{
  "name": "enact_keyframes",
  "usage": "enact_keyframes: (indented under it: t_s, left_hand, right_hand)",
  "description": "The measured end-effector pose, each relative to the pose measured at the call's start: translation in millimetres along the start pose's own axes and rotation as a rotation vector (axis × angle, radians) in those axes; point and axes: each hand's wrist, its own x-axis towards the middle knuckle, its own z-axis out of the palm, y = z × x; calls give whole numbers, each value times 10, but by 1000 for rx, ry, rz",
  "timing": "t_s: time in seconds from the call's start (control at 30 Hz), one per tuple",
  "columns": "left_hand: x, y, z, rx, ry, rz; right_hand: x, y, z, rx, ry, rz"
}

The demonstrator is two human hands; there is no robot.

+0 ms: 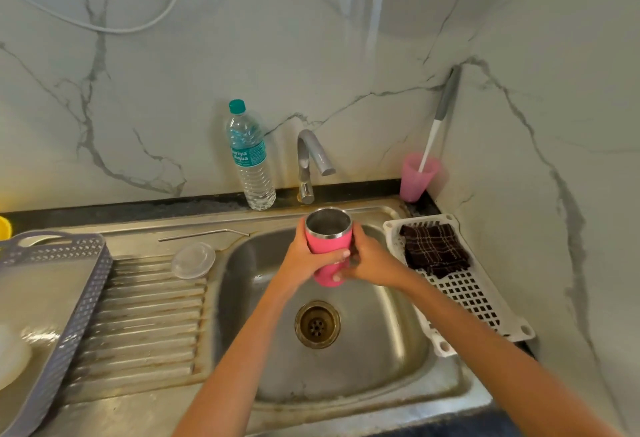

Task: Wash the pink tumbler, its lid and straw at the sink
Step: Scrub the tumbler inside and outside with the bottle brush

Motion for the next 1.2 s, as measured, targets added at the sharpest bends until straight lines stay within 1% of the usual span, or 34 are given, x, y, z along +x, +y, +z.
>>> enact_keyframes:
  t_s: [0.03,0.1,0.13,0.17,0.23,0.3,0.37,0.43,0.53,0.6,0.67,0.7,0.73,0.77,0.87,1.0,1.03,1.2]
  left_hand:
    - [32,15,10,27,2,-6]
    - [108,50,50,83,8,-6]
    - [145,58,79,96,8,-7]
    - [183,63,111,92,6,-10]
    - [264,90,164,94,17,0]
    - [355,145,224,96,33,17]
    - [455,193,275,95,30,34]
    - [569,232,326,87,27,59]
    - [674,262,360,77,32,80]
    - [728,276,376,85,39,90]
    - [760,260,372,90,42,95]
    - [762,241,367,88,42,93]
    - [760,211,359,83,46,90]
    - [752,181,349,75,50,85]
    - [714,115,313,67,62,82]
    - [631,104,272,89,63,112]
    - [610,104,262,94,64,118]
    - [439,143,216,160,55,158]
  right_hand:
    - [54,74,-96,-92,-50,1]
    - [196,162,-373,-384,-55,23]
    - [265,169,-530,-524,-13,33]
    - [339,171,-692,-608,46,44]
    - [493,91,-1006,-677,152,80]
    - [651,62,-1337,-816,224,110]
    - [781,62,-1625,-1029,244,107]
    - [909,41,-1875,-1209,266,65]
    - [1047,-10,-2123,-1497,220,59]
    - [1104,55,-2256,-1676,190,115]
    - [1162,165,-2350,-1810,114,153]
    - [1164,194,-2377,-1841,59,226]
    - [1166,243,-2395,-1860,23,228]
    - [1143,219,-2402,-1869,-7,289]
    - [1119,162,-2403,-1926,32,221]
    - [1088,-76,-2395,-1881,103,292]
    - [1070,-184,-2398,-1888,122,326]
    - [875,-686,-2434,-1889,251,387]
